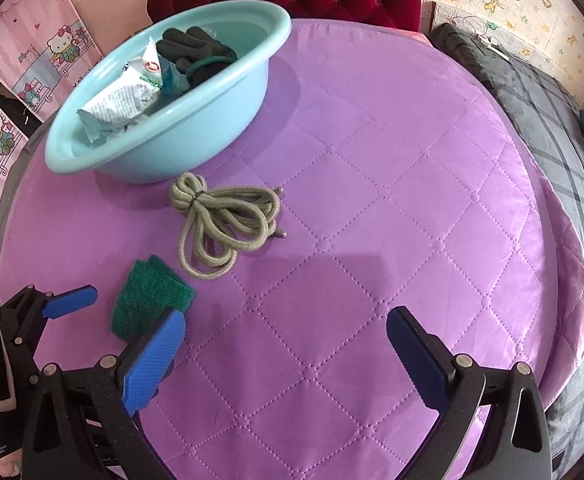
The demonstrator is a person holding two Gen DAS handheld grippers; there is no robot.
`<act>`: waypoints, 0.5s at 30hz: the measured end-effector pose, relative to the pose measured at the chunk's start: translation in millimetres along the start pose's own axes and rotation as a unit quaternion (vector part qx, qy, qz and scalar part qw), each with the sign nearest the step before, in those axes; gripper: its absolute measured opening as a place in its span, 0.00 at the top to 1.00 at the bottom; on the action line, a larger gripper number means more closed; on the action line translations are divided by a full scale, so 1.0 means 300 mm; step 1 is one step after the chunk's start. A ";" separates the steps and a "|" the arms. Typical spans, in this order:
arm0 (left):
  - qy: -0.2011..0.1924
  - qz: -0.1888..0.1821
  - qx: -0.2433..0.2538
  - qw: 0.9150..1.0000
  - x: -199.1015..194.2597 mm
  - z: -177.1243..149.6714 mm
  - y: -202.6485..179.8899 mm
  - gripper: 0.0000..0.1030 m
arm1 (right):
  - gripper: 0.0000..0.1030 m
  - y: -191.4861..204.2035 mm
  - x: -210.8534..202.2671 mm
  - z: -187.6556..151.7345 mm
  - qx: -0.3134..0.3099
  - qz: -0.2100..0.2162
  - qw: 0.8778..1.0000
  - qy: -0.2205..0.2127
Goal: Organize soft objects
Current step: 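Grasp the green scouring pad with the left tool while the right tool grasps the beige rope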
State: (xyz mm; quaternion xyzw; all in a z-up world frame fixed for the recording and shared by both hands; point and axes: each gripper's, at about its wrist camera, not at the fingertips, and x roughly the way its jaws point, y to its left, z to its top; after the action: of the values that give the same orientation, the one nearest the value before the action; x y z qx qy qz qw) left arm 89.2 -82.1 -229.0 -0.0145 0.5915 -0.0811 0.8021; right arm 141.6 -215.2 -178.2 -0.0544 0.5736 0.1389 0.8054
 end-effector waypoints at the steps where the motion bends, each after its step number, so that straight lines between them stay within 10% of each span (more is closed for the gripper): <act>1: 0.003 -0.006 -0.002 1.000 0.004 0.002 0.000 0.00 | 0.00 -0.001 0.006 0.004 0.000 0.000 1.000 0.002; 4: 0.001 -0.002 0.008 1.000 0.010 0.008 -0.007 0.05 | 0.00 0.002 0.007 0.010 -0.005 0.001 1.000 0.002; 10: 0.003 0.000 0.017 1.000 0.025 0.030 -0.013 0.52 | 0.00 0.005 0.021 0.029 -0.011 0.000 1.000 0.005; 12: 0.001 -0.011 0.021 1.000 0.013 0.037 -0.007 0.82 | 0.00 0.008 0.027 0.032 -0.015 -0.004 1.000 0.008; 15: -0.001 -0.035 0.002 0.999 -0.008 0.047 0.025 0.89 | 0.00 0.010 0.037 0.043 -0.016 -0.001 1.000 0.010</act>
State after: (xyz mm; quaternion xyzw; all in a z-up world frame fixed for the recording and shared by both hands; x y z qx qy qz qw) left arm 102.8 -75.3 -223.3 -0.0336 0.5899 -0.1102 0.7992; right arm 155.8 -207.2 -184.2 -0.0688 0.5790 0.1465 0.7991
